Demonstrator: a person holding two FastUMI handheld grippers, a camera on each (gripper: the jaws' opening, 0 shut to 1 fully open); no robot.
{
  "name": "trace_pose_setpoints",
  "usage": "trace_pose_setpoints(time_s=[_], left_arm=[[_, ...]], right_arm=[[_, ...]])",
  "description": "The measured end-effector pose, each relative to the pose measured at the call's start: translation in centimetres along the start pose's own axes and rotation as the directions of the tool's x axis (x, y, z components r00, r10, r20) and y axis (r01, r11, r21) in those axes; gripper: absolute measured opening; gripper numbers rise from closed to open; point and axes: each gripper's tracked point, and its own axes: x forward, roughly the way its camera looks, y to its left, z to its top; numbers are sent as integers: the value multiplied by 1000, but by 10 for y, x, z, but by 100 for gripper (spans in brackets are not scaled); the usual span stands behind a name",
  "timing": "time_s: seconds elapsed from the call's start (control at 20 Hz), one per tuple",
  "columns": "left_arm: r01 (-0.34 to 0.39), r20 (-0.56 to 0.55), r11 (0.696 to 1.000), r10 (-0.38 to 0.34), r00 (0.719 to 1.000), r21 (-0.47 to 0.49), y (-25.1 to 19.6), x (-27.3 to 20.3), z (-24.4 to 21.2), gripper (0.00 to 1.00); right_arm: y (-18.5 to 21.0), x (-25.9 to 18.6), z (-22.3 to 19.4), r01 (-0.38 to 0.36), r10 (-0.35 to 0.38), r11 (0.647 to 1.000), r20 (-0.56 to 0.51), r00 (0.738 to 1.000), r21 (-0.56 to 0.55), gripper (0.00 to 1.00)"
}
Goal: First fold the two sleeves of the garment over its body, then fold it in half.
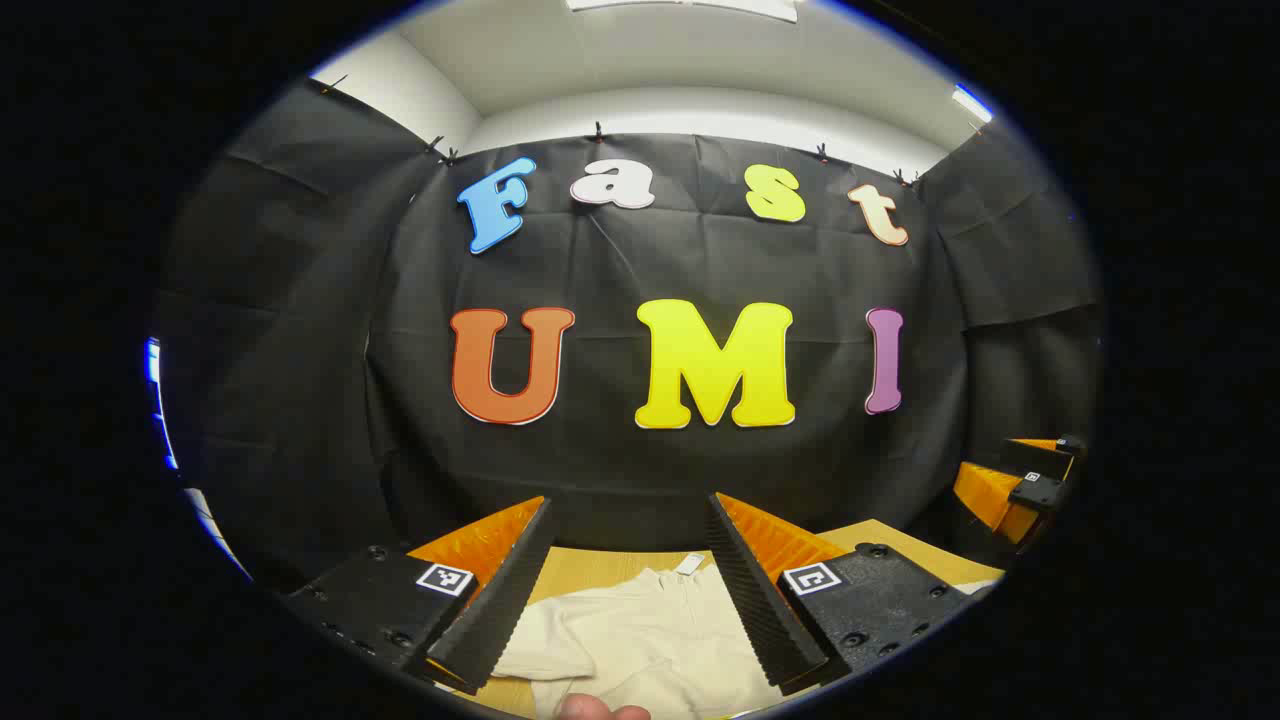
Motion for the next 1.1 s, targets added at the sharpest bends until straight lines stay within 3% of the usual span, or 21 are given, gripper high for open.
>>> trace_pose_setpoints(time_s=[0.2, 1.1], left_arm=[[13, -1, 1000, -13, 1000, -3, -8, 1, 0, 96], [13, -8, 1000, -13, 1000, 18, -14, -1, -4, 96]], right_arm=[[-11, -2, 3, 27, -27, 1000, 6, 1000, 9, 94], [-21, -3, 1, 19, -19, 1000, 3, 1000, -3, 94]])
